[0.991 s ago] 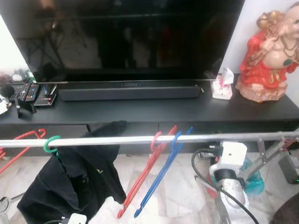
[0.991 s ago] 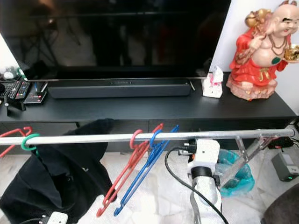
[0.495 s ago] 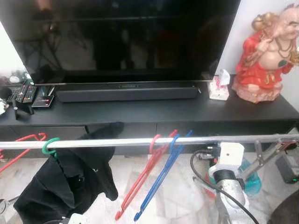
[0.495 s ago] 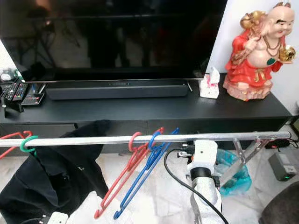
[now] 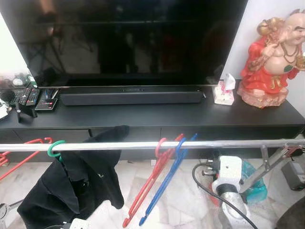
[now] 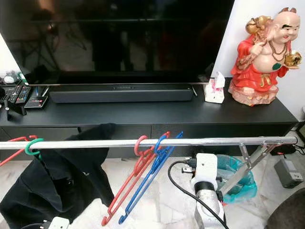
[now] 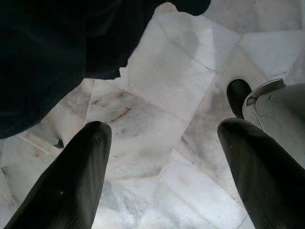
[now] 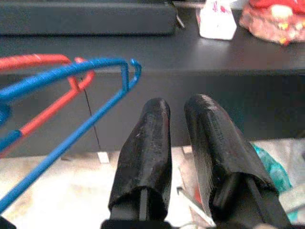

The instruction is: Hang hanger

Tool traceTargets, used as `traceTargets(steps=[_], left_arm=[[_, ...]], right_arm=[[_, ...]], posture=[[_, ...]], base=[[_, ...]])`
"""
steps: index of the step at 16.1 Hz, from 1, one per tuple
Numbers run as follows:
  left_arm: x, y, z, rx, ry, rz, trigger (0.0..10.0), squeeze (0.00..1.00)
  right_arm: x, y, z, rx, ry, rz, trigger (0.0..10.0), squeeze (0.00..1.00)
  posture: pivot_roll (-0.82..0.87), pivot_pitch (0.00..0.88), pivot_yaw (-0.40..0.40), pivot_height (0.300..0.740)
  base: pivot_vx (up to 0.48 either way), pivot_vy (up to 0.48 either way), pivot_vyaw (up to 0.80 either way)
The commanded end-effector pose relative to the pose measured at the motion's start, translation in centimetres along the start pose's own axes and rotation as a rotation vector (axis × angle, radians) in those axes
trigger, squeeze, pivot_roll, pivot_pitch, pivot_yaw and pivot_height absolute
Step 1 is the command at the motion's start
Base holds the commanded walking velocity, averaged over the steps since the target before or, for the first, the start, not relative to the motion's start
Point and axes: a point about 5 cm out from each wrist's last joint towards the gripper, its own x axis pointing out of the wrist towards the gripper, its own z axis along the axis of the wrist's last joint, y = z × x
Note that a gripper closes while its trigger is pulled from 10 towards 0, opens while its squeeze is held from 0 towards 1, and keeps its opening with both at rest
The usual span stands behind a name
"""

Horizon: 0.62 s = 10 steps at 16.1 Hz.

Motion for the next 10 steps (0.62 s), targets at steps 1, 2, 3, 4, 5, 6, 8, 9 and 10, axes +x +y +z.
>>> traceTargets(steps=[1, 2, 3, 4, 5, 6, 8, 9, 10], left_arm=[[-0.1, 0.3, -0.4, 0.01, 0.007, 0.009, 10.0, 0.0], [-0.1, 0.3, -0.4, 0.009, 0.007, 0.011, 10.0, 0.0], [-0.1, 0.3, -0.4, 0.009, 0.007, 0.012, 10.0, 0.0], [-0.1, 0.3, -0.4, 0.01, 0.007, 0.012, 10.0, 0.0], [-0.1, 0.3, -0.4, 0.011, 0.007, 0.012, 10.0, 0.0], [-0.1, 0.3, -0.4, 0.013, 0.006, 0.011, 10.0, 0.0], [-0.1, 0.3, -0.3, 0.016, 0.003, 0.012, 10.0, 0.0], [-0.1, 0.3, -0.3, 0.017, 0.003, 0.012, 10.0, 0.0], [-0.1, 0.4, -0.3, 0.02, 0.002, 0.013, 10.0, 0.0]], right_arm=[[0.2, -0.3, 0.1, -0.002, -0.007, -0.026, 10.0, 0.0], [0.2, -0.4, 0.0, -0.003, -0.011, -0.047, 10.0, 0.0], [0.0, -0.4, 0.1, 0.01, -0.03, -0.046, 10.0, 0.0], [-0.3, -0.4, 0.3, 0.026, -0.058, -0.049, 10.0, 0.0], [-0.5, -0.4, 0.3, 0.028, -0.07, -0.053, 10.0, 0.0], [-1.2, -0.5, 0.2, 0.034, -0.087, -0.061, 10.0, 0.0], [-2.1, -0.6, -0.4, 0.026, -0.073, -0.067, 10.0, 0.0], [-2.3, -0.6, -0.6, 0.024, -0.065, -0.07, 10.0, 0.0], [-2.7, -0.2, -1.6, 0.002, -0.003, -0.063, 10.0, 0.0]], posture=[[-0.02, 0.0, 0.002, 0.74], [-0.02, 0.0, 0.001, 0.74], [-0.02, 0.0, 0.001, 0.74], [-0.02, 0.0, 0.001, 0.74], [-0.02, 0.0, 0.001, 0.74], [-0.02, 0.0, 0.0, 0.74], [-0.02, 0.0, 0.0, 0.74], [-0.02, 0.0, 0.0, 0.74], [-0.02, 0.0, 0.002, 0.74]], base=[[0.0, 0.0, 0.0], [0.0, 0.0, 0.0], [0.0, 0.0, 0.0], [0.0, 0.0, 0.0], [0.0, 0.0, 0.0], [0.0, 0.0, 0.0], [0.0, 0.0, 0.0], [0.0, 0.0, 0.0], [0.0, 0.0, 0.0]])
